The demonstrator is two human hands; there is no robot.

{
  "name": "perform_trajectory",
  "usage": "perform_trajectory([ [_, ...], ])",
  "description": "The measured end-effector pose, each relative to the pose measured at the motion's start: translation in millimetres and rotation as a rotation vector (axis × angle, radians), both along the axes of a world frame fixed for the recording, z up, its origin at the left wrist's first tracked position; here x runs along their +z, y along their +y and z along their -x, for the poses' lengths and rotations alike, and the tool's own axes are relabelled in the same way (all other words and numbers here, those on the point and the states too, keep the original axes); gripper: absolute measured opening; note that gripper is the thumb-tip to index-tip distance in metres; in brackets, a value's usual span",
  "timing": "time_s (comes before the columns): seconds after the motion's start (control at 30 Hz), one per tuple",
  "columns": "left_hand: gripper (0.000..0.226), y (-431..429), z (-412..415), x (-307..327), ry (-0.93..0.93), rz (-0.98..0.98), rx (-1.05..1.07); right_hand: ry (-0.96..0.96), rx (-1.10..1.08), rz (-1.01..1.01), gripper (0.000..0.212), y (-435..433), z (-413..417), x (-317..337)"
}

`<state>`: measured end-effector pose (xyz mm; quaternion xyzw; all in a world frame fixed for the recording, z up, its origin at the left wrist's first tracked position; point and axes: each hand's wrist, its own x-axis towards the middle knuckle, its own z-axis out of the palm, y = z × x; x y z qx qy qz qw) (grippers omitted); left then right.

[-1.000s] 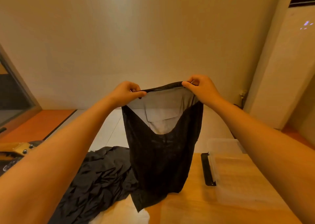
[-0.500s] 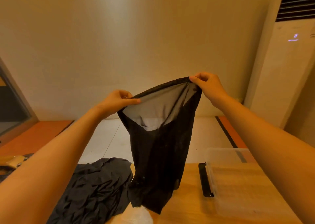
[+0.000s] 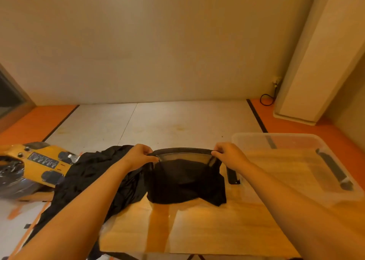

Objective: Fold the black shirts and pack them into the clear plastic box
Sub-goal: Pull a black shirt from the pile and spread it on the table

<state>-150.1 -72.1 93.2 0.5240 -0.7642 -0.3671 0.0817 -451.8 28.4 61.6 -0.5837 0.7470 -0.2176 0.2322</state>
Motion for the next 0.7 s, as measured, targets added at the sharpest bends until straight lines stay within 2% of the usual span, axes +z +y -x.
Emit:
perform_trajectory([
  [0.07, 0.026, 8.1, 5.5, -16.0, -0.01, 0.002, -0.002, 0.055, 0.011, -0.062, 0.021, 13.4, -5.1, -22.6],
  [0.13, 0.041, 18.5, 12.3, -31.3, 0.028, -0.011, -0.009, 0.107, 0.034, -0.116, 0.028, 25.5, -7.2, -42.9],
  [0.23, 0.053, 35.5, 22.2, -53.3, 0.079, -0.032, -0.027, 0.182, 0.059, -0.175, 0.019, 41.2, -4.3, -66.0],
  [0.3, 0.05, 44.1, 25.6, -66.7, 0.089, -0.066, -0.019, 0.241, 0.066, -0.168, 0.015, 49.3, -1.4, -74.1],
  [0.6, 0.02, 70.1, 20.5, -108.9, 0.067, -0.156, 0.031, 0.398, 0.076, -0.135, 0.02, 84.5, 19.7, -92.0],
  [0.7, 0.012, 70.3, 23.4, -115.1, 0.084, -0.184, 0.046, 0.343, 0.06, -0.073, 0.019, 91.6, 24.6, -94.1],
])
